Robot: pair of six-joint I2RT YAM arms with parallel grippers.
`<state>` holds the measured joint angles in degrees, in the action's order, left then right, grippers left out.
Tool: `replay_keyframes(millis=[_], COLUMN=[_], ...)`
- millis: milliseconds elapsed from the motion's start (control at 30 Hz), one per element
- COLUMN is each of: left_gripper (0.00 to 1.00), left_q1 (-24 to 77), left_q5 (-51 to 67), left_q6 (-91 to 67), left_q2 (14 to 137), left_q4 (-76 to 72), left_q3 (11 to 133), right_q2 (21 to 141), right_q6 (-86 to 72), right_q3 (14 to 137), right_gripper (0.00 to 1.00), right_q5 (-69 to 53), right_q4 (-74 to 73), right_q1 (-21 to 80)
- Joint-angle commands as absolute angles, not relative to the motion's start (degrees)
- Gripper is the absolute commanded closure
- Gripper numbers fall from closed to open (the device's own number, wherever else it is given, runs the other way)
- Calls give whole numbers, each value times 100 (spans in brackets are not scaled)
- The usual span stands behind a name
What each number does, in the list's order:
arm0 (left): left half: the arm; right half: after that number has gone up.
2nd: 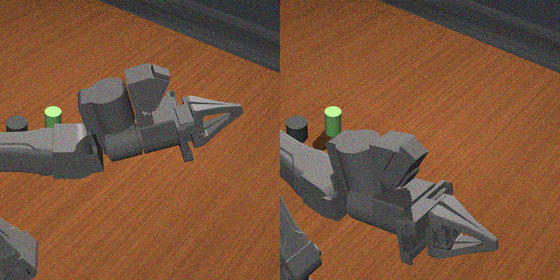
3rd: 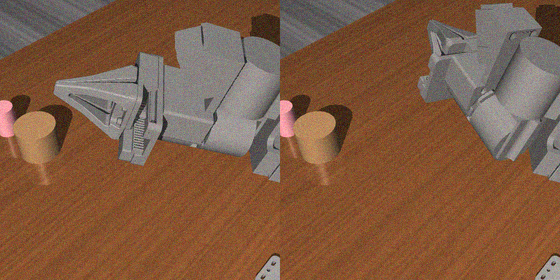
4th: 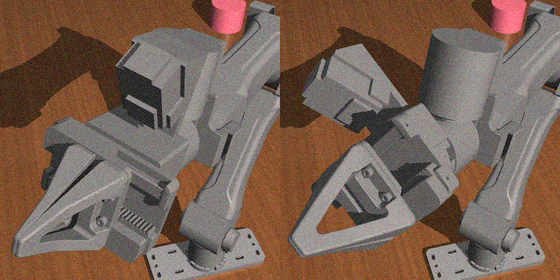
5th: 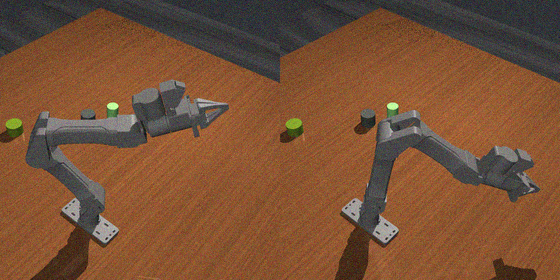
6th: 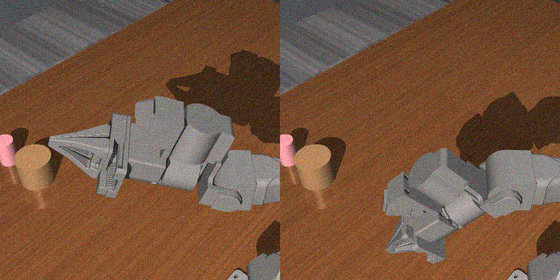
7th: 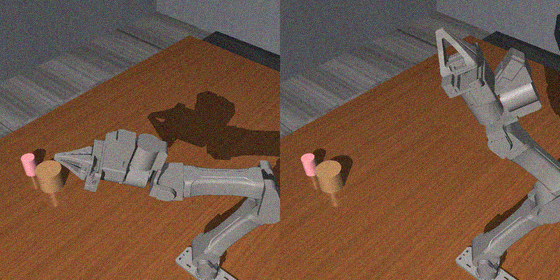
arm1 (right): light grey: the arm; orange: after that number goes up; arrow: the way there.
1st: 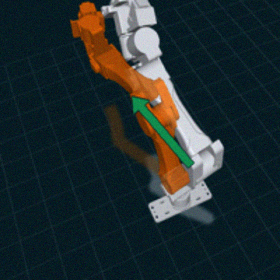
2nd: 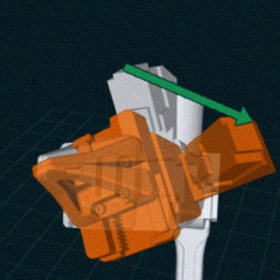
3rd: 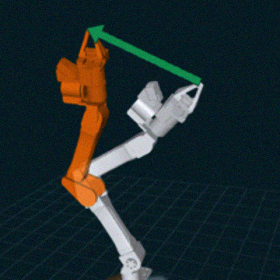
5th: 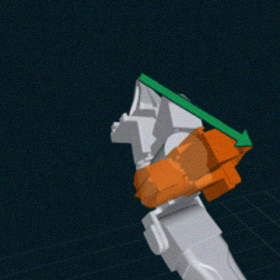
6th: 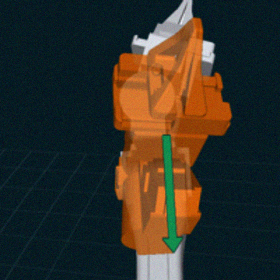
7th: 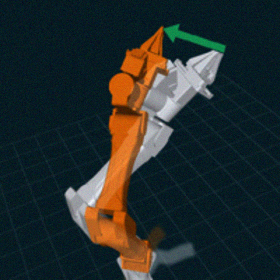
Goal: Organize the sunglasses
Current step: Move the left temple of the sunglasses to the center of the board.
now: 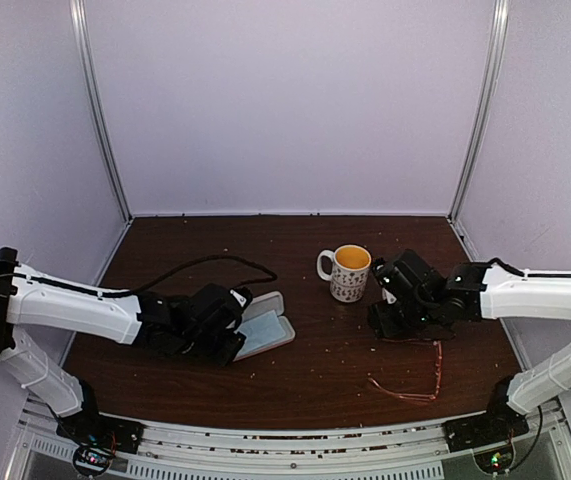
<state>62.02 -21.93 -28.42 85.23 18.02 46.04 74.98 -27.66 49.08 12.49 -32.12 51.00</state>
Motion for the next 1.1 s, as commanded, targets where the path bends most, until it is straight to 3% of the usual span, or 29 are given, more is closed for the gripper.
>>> replay_keyframes(millis=[0,333,800,1067], left_gripper=[46,46,46,46], left_q1=[6268,6402,6460,6477], left_q5=[-2296,-2334,-2320,-2373], left_q6=[-2793,-2732,-2747,-2786], left_q2=[8343,8288,8279,8157], left_q4=[1569,1496,1405,1473], left_q3=[4607,4693,4805,4828], right_q2=[7132,7356,6908,7588], right_q6=[-3490,-3723,-3807,-3504], right_q3=[4781,4508,4007,4164], right_gripper=[35,35,31,43], right_q5=[2043,1830,517,457], right_q4=[-4445,-4594,-3543,-3349], right_q1=[5095,5207,6835,6854])
